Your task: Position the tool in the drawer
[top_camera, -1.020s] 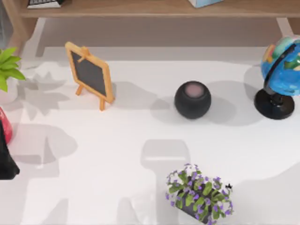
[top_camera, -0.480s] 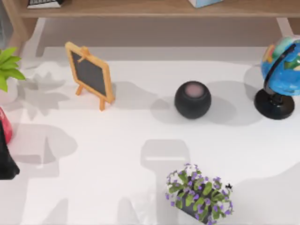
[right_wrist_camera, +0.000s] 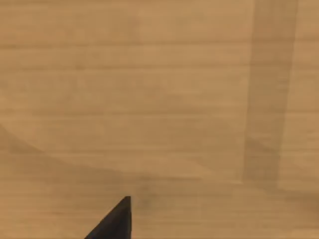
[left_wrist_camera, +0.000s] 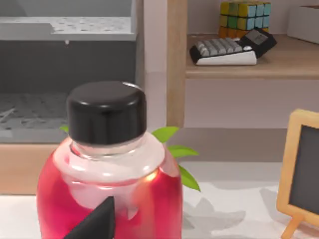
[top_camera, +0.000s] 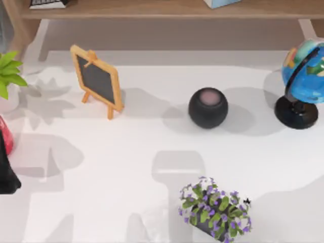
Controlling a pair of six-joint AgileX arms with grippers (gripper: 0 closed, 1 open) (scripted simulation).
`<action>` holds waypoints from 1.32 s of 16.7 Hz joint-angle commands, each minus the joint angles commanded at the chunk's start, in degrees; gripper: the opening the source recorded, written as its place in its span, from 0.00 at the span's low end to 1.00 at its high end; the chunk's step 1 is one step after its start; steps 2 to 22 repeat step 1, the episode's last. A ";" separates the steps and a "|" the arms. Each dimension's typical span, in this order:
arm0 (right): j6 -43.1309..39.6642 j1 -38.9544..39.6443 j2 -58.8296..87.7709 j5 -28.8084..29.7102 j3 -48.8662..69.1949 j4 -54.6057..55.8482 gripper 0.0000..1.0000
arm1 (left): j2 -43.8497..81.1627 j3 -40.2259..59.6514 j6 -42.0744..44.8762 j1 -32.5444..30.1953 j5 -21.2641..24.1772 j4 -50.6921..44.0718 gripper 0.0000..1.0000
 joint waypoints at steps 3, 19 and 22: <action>0.00 0.00 0.00 0.00 0.00 0.00 1.00 | 0.00 0.00 0.00 0.00 0.00 0.00 1.00; 0.00 0.00 0.00 0.00 0.00 0.00 1.00 | 0.00 0.00 0.00 0.00 0.00 0.00 1.00; 0.00 0.00 0.00 0.00 0.00 0.00 1.00 | 0.00 0.00 0.00 0.00 0.00 0.00 1.00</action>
